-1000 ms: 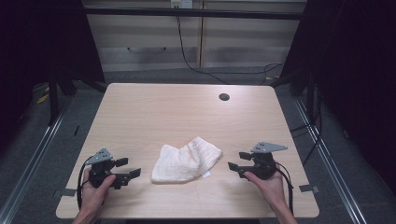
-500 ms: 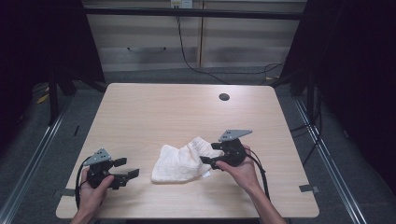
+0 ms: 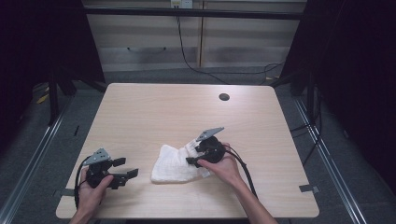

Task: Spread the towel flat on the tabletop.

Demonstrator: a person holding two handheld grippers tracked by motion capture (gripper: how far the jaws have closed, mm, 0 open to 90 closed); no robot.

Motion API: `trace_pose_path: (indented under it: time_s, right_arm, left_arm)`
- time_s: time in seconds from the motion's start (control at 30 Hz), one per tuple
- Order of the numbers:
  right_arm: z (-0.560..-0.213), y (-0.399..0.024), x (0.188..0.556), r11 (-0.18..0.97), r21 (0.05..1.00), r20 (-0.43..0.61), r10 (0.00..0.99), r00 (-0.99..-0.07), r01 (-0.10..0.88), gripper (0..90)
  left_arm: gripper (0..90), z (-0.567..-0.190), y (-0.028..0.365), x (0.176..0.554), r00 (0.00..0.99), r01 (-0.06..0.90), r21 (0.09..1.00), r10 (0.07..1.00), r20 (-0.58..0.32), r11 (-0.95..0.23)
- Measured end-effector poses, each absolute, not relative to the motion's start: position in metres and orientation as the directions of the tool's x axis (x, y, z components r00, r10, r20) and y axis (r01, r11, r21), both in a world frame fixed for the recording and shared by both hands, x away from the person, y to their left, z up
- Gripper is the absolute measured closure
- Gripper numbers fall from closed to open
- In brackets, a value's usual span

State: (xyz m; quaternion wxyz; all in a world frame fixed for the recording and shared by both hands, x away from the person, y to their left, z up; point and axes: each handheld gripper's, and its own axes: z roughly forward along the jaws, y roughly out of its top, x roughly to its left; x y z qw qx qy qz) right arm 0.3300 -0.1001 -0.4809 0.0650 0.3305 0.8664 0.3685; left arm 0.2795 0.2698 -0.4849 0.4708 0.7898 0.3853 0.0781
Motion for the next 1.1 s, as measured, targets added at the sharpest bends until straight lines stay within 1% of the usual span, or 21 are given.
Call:
trace_pose_path:
  time_s: [0.07,0.13,0.23,0.27,0.43,0.6,0.63,0.73,0.8,0.93,1.1]
  right_arm:
    - [-0.485,-0.099,0.329,0.522,0.67,0.111,0.632,-0.767,0.528,63.6]
    - [-0.488,-0.101,0.329,0.515,0.667,0.13,0.631,-0.765,0.538,71.7]
    - [-0.491,-0.106,0.329,0.5,0.672,0.15,0.631,-0.762,0.546,80.8]
    - [-0.491,-0.109,0.328,0.495,0.672,0.155,0.632,-0.759,0.55,81.9]
    - [-0.492,-0.125,0.32,0.491,0.663,0.167,0.638,-0.751,0.565,83.9]
    - [-0.495,-0.141,0.305,0.468,0.667,0.198,0.639,-0.743,0.58,84.1]
    - [-0.494,-0.143,0.301,0.473,0.664,0.191,0.642,-0.743,0.58,84.1]
    - [-0.494,-0.143,0.294,0.478,0.66,0.196,0.635,-0.747,0.579,84.1]
    - [-0.496,-0.14,0.287,0.47,0.663,0.224,0.617,-0.754,0.582,84.1]
    - [-0.494,-0.133,0.28,0.487,0.663,0.208,0.609,-0.765,0.568,84.3]
    - [-0.497,-0.122,0.284,0.462,0.683,0.206,0.621,-0.756,0.565,84.2]
  left_arm:
    - [20.7,-0.485,0.27,0.279,0.691,0.534,0.804,0.682,-0.238,-0.261]
    - [20.7,-0.485,0.27,0.279,0.691,0.534,0.804,0.683,-0.237,-0.261]
    - [20.7,-0.485,0.27,0.279,0.691,0.534,0.804,0.683,-0.237,-0.262]
    - [20.7,-0.485,0.27,0.279,0.692,0.534,0.804,0.682,-0.237,-0.262]
    - [20.7,-0.485,0.269,0.279,0.693,0.533,0.806,0.68,-0.24,-0.258]
    - [20.7,-0.485,0.267,0.28,0.695,0.538,0.801,0.677,-0.244,-0.264]
    - [20.7,-0.486,0.266,0.28,0.697,0.539,0.8,0.674,-0.246,-0.265]
    - [20.7,-0.485,0.263,0.279,0.7,0.538,0.796,0.673,-0.238,-0.278]
    - [20.7,-0.486,0.261,0.279,0.703,0.539,0.794,0.669,-0.241,-0.28]
    - [21.3,-0.486,0.26,0.28,0.705,0.545,0.788,0.666,-0.246,-0.285]
    - [24.1,-0.486,0.259,0.281,0.7,0.553,0.784,0.668,-0.252,-0.284]
